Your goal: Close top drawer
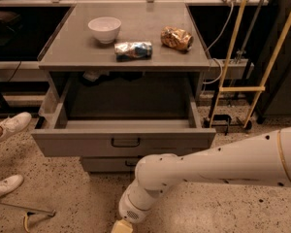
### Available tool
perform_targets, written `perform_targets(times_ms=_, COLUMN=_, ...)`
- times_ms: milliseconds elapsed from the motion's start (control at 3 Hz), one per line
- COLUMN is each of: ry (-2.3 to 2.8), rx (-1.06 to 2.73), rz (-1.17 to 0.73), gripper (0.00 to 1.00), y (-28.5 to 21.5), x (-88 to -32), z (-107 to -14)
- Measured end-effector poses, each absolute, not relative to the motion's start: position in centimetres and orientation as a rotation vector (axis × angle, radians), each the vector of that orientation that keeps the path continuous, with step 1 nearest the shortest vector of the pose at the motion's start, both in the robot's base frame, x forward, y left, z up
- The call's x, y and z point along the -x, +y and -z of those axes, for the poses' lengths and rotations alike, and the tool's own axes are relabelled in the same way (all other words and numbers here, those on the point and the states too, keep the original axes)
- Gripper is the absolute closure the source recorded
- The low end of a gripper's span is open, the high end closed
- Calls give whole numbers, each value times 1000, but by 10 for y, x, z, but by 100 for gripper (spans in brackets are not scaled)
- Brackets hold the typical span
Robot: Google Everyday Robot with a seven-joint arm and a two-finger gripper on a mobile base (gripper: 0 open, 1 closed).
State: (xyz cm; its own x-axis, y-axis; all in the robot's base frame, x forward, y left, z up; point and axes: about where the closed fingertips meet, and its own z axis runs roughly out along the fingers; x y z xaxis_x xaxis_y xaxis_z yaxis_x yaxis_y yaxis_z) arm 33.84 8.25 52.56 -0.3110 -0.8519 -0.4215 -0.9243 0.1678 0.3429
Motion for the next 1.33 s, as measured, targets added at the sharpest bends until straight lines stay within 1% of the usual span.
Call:
perform_targets(times_ms=333, ry=2366, rx=1619, rz=-721, gripper=0, y=66, x=-385, z=-524)
perform_targets(times_ms=667, ry=2448, rx=1486, rz=-574, gripper=0, y=49, x=-451, z=-523)
perform_targets(times_ms=1000, ry=2498, rx=1396, rz=-487, gripper=0, y=46, x=-503, z=-521)
perform_targets(times_ms=1333, ry=2503, rx=1383, rz=-476, gripper=0, y=46, x=-509, z=-521)
